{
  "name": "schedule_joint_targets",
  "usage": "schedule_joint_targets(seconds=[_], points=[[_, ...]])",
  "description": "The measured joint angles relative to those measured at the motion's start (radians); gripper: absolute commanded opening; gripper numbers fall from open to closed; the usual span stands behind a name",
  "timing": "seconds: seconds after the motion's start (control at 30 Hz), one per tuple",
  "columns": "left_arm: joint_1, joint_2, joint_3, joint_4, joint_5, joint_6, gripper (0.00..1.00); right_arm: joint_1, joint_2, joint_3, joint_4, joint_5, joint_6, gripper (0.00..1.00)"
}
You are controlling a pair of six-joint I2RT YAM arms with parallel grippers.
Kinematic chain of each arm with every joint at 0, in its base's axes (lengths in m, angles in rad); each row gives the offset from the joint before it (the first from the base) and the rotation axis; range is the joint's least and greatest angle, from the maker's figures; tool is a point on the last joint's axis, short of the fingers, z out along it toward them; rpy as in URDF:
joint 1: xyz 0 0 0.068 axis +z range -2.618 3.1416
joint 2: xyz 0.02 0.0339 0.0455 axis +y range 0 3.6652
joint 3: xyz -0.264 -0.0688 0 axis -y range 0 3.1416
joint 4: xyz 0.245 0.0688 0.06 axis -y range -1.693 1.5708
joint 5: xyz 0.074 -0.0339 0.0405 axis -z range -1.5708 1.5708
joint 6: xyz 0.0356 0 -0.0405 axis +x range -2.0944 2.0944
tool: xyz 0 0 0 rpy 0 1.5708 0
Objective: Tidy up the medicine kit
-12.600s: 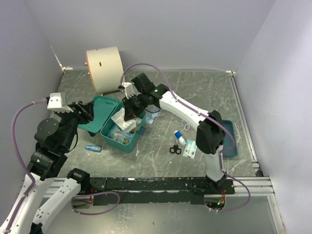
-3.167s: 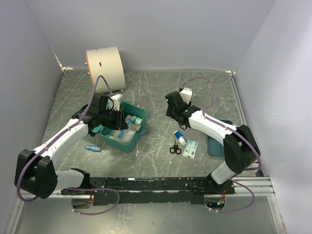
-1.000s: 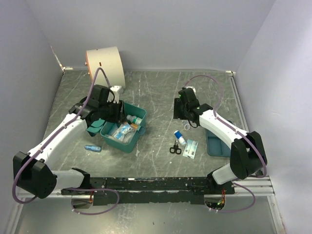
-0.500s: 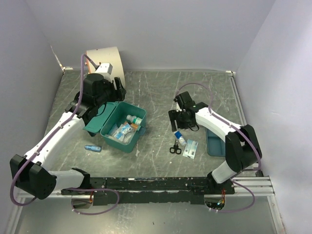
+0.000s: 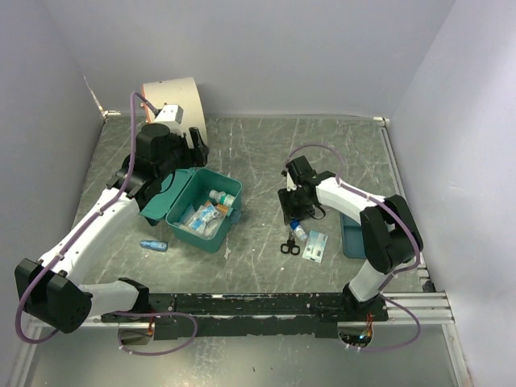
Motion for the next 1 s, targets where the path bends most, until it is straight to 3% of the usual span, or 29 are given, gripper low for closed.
schedule_joint_targets(seconds=[0.43, 0.83, 1.0], points=[[0.0, 0.0, -0.016, 0.014, 0.034, 0.014, 0.93, 0.002, -0.022, -0.059, 0.101, 0.047, 0.048, 0.25], [0.0, 0.018, -0.024, 0.029, 0.18, 0.034, 0.96, 0.002, -0.122, -0.002, 0.293, 0.054, 0.13, 0.2], [0.0, 0.058, -0.023, 0.052, 0.277, 0.035, 0.91, 0.002, -0.133, 0.096, 0.46, 0.039, 0.198, 0.19]])
